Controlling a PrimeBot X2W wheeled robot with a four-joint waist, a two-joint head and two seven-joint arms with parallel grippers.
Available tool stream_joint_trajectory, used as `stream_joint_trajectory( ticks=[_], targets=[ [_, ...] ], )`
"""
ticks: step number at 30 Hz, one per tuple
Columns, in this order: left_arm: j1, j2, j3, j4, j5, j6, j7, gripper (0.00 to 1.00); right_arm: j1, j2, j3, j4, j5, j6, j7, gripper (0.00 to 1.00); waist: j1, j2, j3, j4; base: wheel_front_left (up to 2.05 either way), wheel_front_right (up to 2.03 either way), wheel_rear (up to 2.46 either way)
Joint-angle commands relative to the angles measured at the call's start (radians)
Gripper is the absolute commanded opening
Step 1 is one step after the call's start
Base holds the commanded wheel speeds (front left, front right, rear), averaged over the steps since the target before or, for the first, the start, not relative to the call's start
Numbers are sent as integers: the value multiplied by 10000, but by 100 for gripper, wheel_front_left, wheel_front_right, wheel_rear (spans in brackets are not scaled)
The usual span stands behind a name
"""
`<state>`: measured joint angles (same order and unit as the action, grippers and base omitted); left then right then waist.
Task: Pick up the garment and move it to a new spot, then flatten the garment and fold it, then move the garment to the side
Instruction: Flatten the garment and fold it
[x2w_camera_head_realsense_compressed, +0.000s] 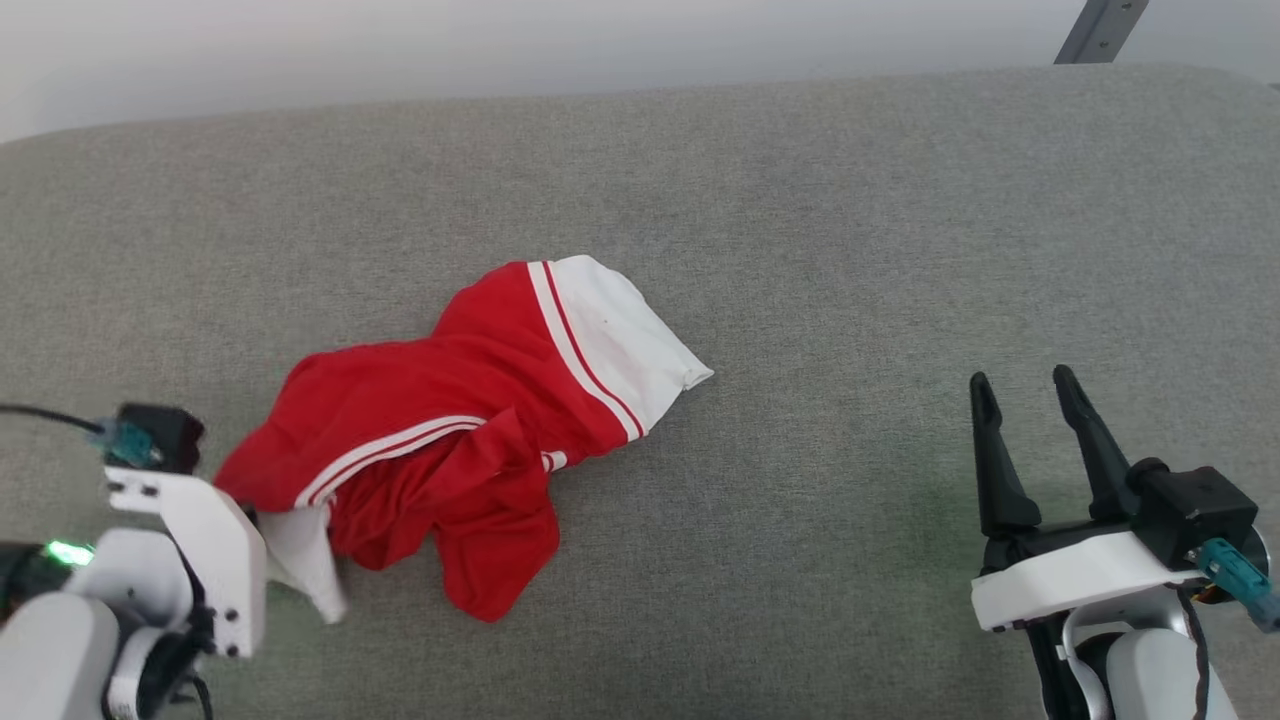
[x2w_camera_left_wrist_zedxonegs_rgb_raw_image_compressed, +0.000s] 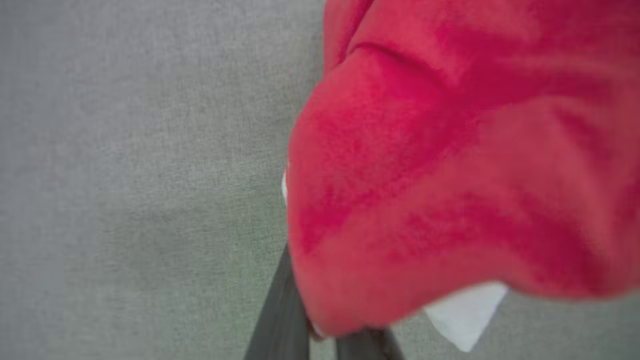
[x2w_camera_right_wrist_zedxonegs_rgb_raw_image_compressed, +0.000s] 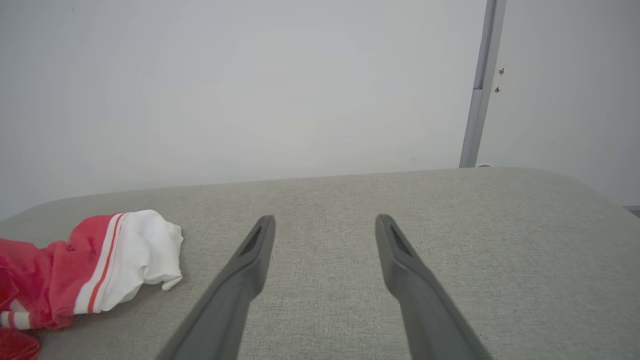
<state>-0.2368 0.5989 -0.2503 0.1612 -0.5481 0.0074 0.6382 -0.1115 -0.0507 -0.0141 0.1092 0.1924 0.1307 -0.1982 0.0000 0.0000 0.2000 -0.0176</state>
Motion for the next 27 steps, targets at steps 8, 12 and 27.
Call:
stream_joint_trajectory(
  ticks=[8, 12, 27],
  targets=[
    [-183, -526, -102, 1009, -176, -361, -966, 100, 2, -90, 313, 77, -49, 2, 172, 100, 0, 0, -168, 191, 0, 0, 0],
    [-262, -632, -82, 941, -61, -380, -1538, 100, -83, -162, 419, 13, 29, 2, 388, 100, 0, 0, -254, 493, 0, 0, 0],
    [354, -1428, -25, -535, 579, 18, -4738, 100, -1493, -1632, 2293, 469, 708, 2, 2367, 100, 0, 0, -289, 2160, 0, 0, 0]
  ],
)
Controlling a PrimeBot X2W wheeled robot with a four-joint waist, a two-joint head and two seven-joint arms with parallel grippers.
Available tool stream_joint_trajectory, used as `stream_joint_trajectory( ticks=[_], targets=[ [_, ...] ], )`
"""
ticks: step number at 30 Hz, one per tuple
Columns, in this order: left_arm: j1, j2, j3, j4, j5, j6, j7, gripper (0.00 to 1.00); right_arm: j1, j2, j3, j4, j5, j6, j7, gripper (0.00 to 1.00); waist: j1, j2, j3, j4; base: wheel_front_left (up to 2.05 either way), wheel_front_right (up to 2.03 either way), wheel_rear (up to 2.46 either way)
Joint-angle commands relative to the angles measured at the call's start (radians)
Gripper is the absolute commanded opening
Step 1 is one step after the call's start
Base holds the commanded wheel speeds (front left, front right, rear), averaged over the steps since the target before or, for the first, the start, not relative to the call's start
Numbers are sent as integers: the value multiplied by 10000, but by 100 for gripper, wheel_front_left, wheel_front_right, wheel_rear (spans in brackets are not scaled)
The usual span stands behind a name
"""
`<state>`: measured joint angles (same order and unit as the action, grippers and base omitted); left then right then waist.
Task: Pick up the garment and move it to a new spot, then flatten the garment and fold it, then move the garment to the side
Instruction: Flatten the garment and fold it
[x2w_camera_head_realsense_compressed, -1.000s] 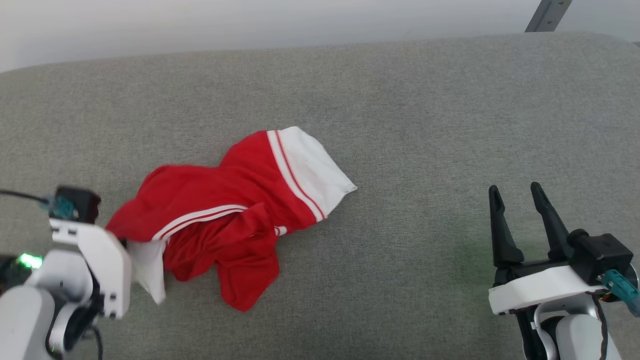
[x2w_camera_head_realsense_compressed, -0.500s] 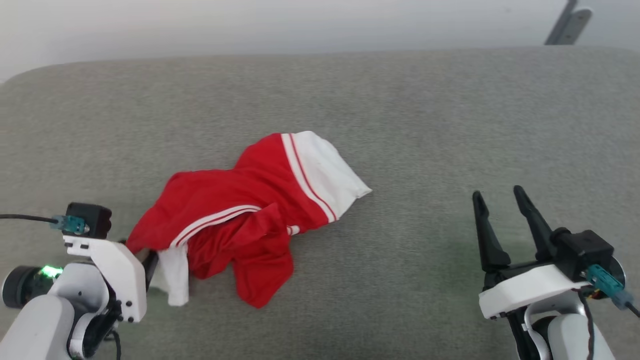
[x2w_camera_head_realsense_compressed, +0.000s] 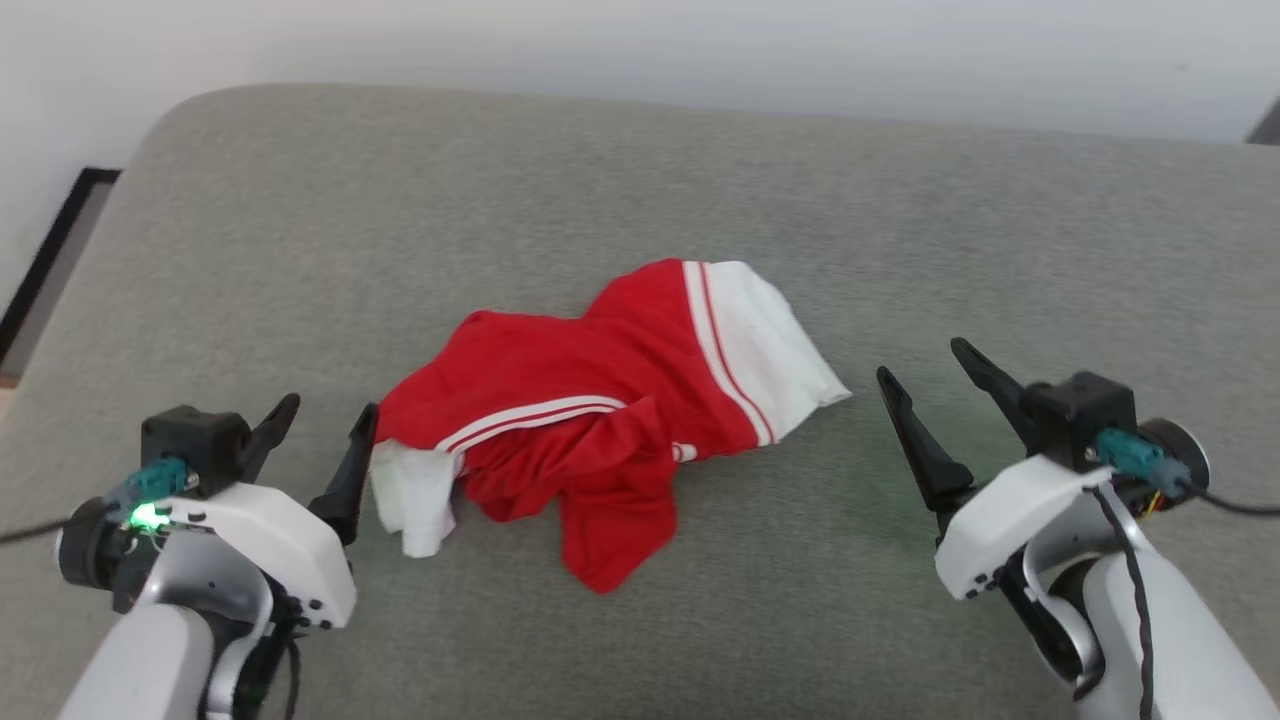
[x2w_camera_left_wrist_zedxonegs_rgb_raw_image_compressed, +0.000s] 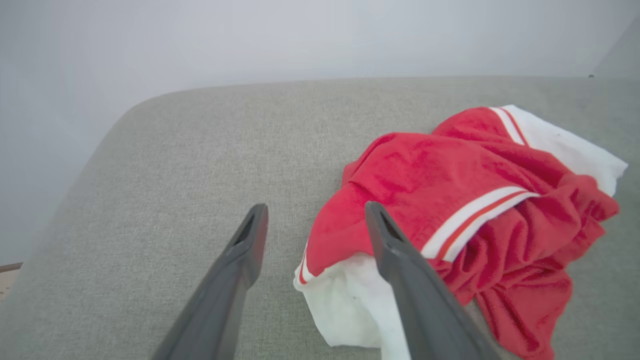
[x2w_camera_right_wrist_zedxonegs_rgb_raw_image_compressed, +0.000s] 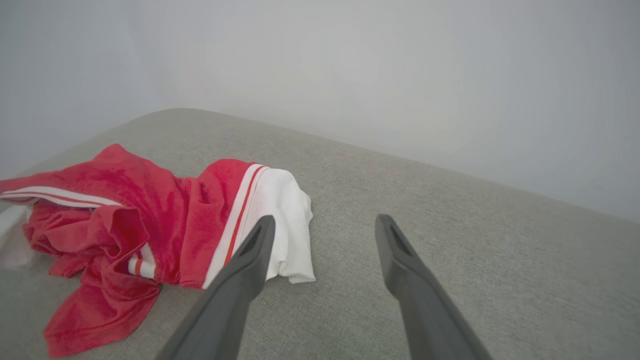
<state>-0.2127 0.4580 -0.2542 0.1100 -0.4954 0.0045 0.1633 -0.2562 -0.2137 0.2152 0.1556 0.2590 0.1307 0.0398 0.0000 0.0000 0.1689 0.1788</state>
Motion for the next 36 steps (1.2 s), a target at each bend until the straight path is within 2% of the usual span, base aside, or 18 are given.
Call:
stream_joint_trajectory(
  ticks=[1, 9, 13, 19, 22, 29, 30, 31, 36],
  targets=[
    [154, -98, 27, -65, 64, 66, -252, 100, -198, -83, 134, 93, 130, 2, 125, 100, 0, 0, 37, 315, 0, 0, 0],
    [407, -784, -165, -240, 610, 163, -2706, 100, -1390, -905, 984, 1194, 511, 2, 1182, 100, 0, 0, 233, 1368, 0, 0, 0],
    [581, -1248, -335, -75, 716, 245, -3553, 100, -1913, -1278, 1297, 1835, 830, 0, 1664, 100, 0, 0, 358, 1926, 0, 0, 0],
    [668, -1981, -537, 216, 663, 158, -4133, 100, -2592, -2044, 2019, 3140, 1251, 0, 2601, 100, 0, 0, 629, 2889, 0, 0, 0],
    [636, -2125, -570, 264, 726, 87, -4197, 100, -2802, -2183, 2293, 3527, 1468, 0, 2842, 100, 0, 0, 699, 3099, 0, 0, 0],
    [556, -2660, -373, 308, 852, -58, -4292, 100, -3181, -2367, 3257, 5135, 2291, 0, 4150, 100, 0, 0, 811, 3479, 0, 0, 0],
    [578, -2750, -292, 253, 872, -114, -4295, 100, -3308, -2404, 3402, 5196, 2326, 0, 4179, 29, 0, 0, 812, 3496, 0, 0, 0],
    [619, -2815, -214, 198, 934, -145, -4296, 100, -3442, -2407, 3448, 5219, 2499, 0, 4165, 0, 0, 0, 810, 3493, 0, 0, 0],
    [913, -3027, 312, 33, 1170, -324, -4297, 100, -4163, -2654, 3649, 4794, 3076, 0, 4035, 0, 0, 0, 644, 3209, 0, 0, 0]
  ],
)
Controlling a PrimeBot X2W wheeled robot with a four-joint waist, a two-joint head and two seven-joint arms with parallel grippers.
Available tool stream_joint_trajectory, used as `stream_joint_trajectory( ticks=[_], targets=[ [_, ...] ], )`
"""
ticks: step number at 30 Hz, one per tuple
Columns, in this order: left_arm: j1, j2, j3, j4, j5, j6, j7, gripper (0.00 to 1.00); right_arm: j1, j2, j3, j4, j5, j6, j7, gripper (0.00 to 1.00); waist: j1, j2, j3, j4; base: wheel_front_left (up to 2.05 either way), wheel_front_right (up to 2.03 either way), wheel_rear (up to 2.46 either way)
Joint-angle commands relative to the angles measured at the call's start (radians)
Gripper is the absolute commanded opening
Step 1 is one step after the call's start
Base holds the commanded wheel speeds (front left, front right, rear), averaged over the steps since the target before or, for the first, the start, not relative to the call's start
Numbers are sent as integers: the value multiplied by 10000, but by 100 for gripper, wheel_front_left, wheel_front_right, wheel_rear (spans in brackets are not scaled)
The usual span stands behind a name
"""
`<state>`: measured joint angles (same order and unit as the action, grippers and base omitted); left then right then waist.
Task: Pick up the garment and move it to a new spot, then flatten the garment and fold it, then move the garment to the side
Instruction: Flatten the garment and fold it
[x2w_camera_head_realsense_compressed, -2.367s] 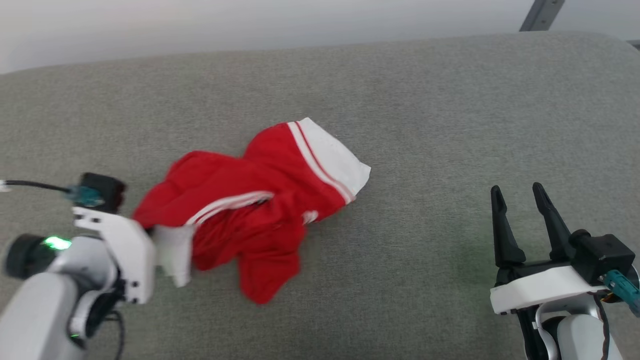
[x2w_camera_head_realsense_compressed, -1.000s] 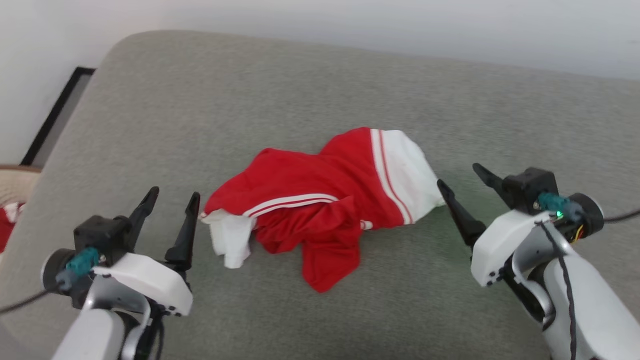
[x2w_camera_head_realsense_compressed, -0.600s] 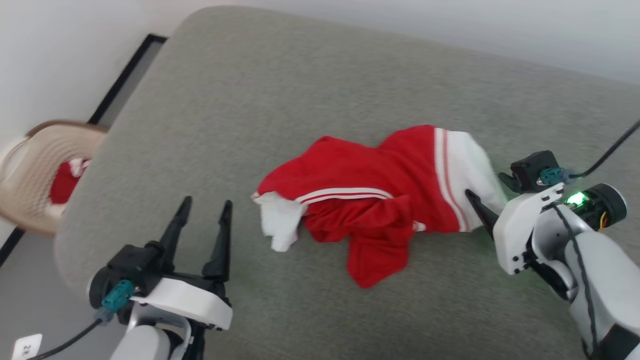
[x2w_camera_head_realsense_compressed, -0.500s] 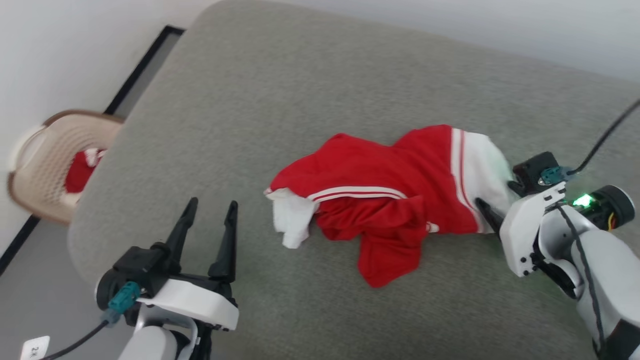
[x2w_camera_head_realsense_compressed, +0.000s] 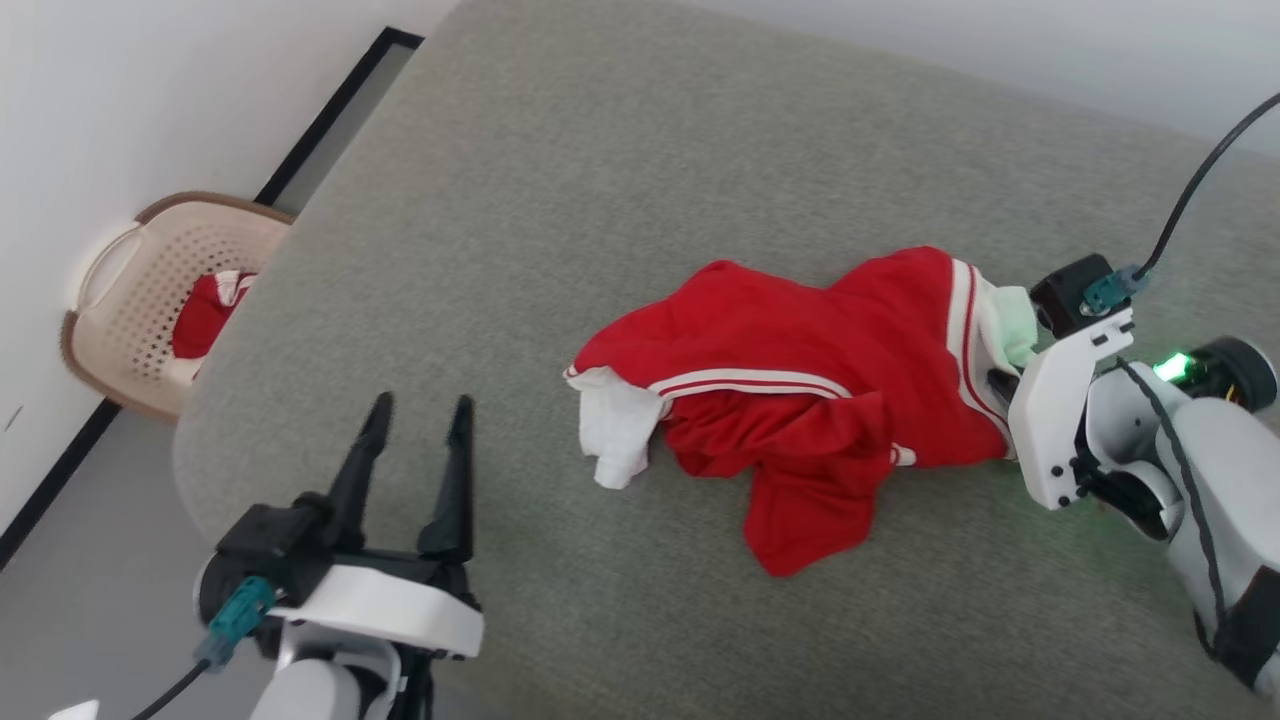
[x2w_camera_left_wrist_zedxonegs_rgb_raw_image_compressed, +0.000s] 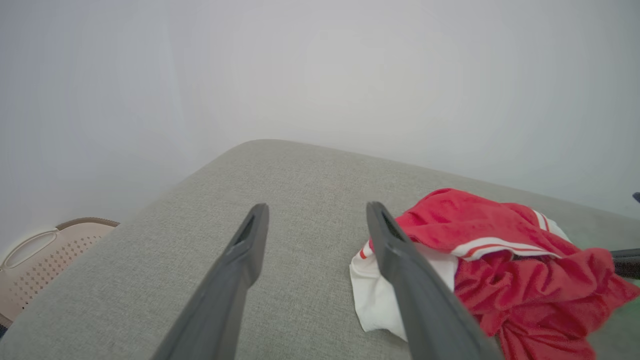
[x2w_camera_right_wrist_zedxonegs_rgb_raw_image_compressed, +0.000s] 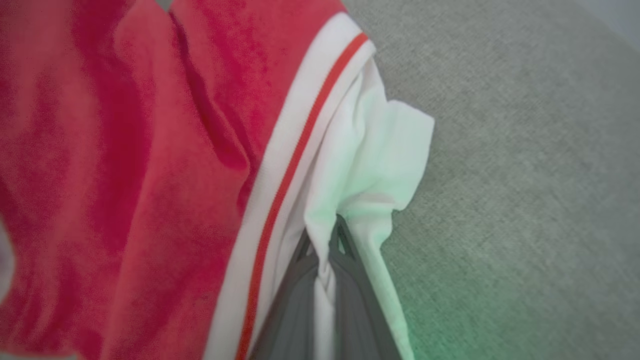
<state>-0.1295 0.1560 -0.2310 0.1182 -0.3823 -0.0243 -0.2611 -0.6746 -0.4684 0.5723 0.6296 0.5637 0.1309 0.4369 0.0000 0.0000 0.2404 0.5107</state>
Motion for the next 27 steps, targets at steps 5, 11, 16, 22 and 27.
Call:
stream_joint_trajectory(
  ticks=[5, 11, 16, 22, 27],
  targets=[
    [415, 37, 570, -134, 269, -133, -54, 100, -187, -501, 334, -1075, 527, -2, 94, 0, 0, 0, -339, -629, 0, 0, 0],
    [719, 143, 966, -270, 463, -195, -55, 100, 367, -1176, -115, -2760, 986, -2, 275, 0, 0, 0, -624, -1311, 0, 0, 0],
    [950, 218, 1091, -281, 560, -199, -54, 100, 1346, -1736, -1176, -4158, 1129, -2, 824, 0, 0, 0, -843, -1793, 0, 0, 0],
    [1093, 254, 1096, -268, 534, -261, -56, 100, 3427, -2020, -3259, -5253, 775, -2, 1644, 0, 0, 0, -977, -2130, 0, 0, 0],
    [1015, 246, 998, -179, 512, -315, -56, 100, 5185, -1520, -4637, -5420, 166, -2, 1851, 0, 0, 0, -921, -2188, 0, 0, 0]
  ],
)
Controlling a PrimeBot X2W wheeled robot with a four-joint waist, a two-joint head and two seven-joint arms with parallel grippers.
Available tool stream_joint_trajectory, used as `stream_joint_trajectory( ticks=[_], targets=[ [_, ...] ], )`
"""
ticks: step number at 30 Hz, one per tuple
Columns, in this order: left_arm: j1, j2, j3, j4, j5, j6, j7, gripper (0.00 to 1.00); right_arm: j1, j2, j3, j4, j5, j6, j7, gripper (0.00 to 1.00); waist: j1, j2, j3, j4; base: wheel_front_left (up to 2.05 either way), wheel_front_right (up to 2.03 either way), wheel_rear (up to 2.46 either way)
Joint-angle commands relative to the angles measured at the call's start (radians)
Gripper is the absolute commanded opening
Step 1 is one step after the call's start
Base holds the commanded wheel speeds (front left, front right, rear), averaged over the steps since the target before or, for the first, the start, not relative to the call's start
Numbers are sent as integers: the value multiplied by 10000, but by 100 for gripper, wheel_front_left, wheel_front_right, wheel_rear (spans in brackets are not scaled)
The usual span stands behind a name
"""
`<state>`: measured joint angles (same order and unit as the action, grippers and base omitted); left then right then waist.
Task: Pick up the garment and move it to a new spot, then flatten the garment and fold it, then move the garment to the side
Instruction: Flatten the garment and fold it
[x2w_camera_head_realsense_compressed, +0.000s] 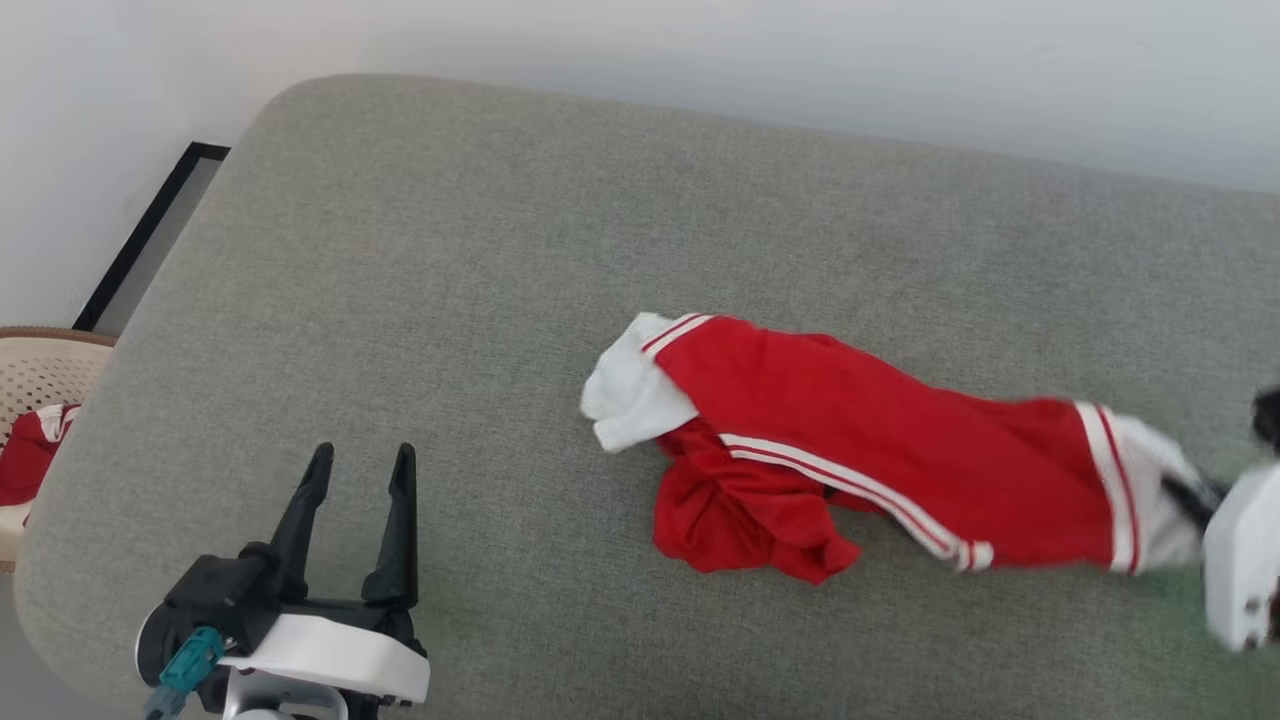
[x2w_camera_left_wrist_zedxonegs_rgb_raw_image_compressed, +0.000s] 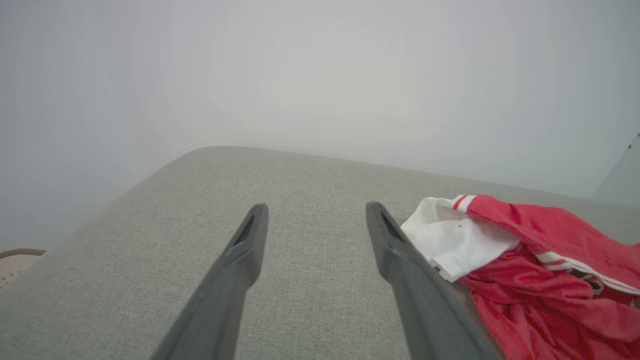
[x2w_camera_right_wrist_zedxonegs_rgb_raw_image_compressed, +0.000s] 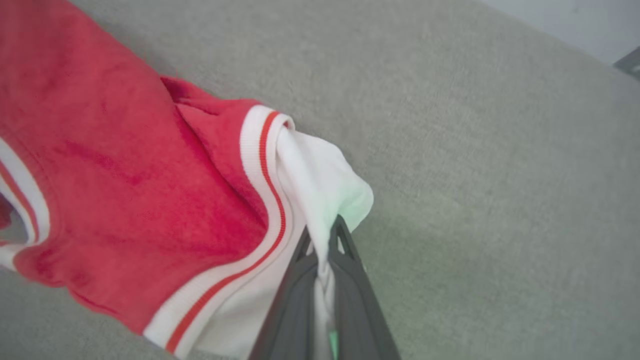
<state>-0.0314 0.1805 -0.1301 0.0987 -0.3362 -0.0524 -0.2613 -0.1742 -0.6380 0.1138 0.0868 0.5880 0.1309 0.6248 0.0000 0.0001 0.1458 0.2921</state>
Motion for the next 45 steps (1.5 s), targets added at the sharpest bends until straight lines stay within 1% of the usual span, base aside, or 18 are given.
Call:
stream_joint_trajectory(
  ticks=[1, 2, 4, 5, 6, 7, 8, 12, 16, 21, 25, 28, 31, 34, 37, 41, 45],
  targets=[
    [-9, -6, -35, 44, 13, -67, -54, 100, 384, 296, -183, 80, -198, 0, -79, 0, 0, -1, 40, 1, 0, 0, 0],
    [-9, -6, -35, 44, 13, -67, -54, 100, 384, 296, -183, 80, -198, 0, -79, 0, 0, -1, 40, 1, 0, 0, 0],
    [-103, 29, -78, 113, -26, -95, -54, 100, 631, 696, -381, 378, -235, -2, -170, 0, 0, -1, 70, -6, 0, 0, 0],
    [-144, 47, -92, 158, -35, -120, -52, 100, 666, 792, -378, 539, -365, -2, -236, 16, 0, -1, 83, -8, 0, 0, 0],
    [-182, 61, -100, 191, -47, -144, -54, 100, 679, 977, -345, 767, -334, -2, -278, 28, 0, -1, 94, -15, 0, 0, 0],
    [-225, 77, -126, 223, -58, -171, -54, 100, 627, 1123, -340, 980, -290, -2, -353, 47, 0, -1, 101, -23, 0, 0, 0],
    [-272, 122, -184, 273, -13, -198, -9, 100, 534, 1164, -327, 1180, -391, -2, -451, 100, 0, -1, 100, -26, 0, 0, 0],
    [-528, 273, -385, 307, -105, -348, 285, 100, 181, 1365, -90, 1665, -452, -2, -574, 100, 0, -1, 85, -138, 0, 0, 0],
    [-859, 617, -642, 193, -299, -545, 900, 100, -139, 1283, -28, 1484, -378, -2, -459, 100, 0, -1, 63, -426, 0, 0, 0],
    [-1402, 1251, -996, -46, -968, -704, 2008, 100, -310, 1397, -273, 725, -456, -2, -369, 100, 0, -1, 80, -944, 0, 0, 0],
    [-1894, 1944, -1346, -274, -1600, -775, 3137, 100, -303, 1642, -514, -130, -658, -2, -453, 100, 0, -1, 93, -1426, 0, 0, 0],
    [-2268, 2476, -1558, -372, -2133, -771, 3998, 100, -241, 1993, -695, -739, -867, -2, -653, 100, 0, -1, 94, -1838, 0, 0, 0],
    [-2620, 2955, -1759, -430, -2658, -777, 4825, 100, -202, 2380, -898, -1273, -1188, -2, -1155, 100, 0, -1, 134, -2221, 0, 0, 0],
    [-2883, 3142, -1880, -463, -3193, -779, 5591, 100, -107, 2782, -1058, -1658, -1536, 0, -1789, 100, 0, -1, 183, -2566, 0, 0, 0],
    [-3087, 3207, -1991, -436, -3484, -707, 6388, 100, 26, 3193, -1152, -1882, -1903, 0, -2455, 100, 0, -1, 231, -2884, 0, 0, 0],
    [-3187, 3170, -2076, -436, -3787, -442, 7172, 100, 212, 3814, -1319, -2082, -2463, 0, -3456, 100, 0, -1, 317, -3264, 0, 0, 0],
    [-3196, 3054, -2060, -413, -4030, -126, 7675, 100, 395, 4360, -1329, -2063, -2839, 0, -4055, 100, 0, -1, 400, -3561, 0, 0, 0]
  ],
)
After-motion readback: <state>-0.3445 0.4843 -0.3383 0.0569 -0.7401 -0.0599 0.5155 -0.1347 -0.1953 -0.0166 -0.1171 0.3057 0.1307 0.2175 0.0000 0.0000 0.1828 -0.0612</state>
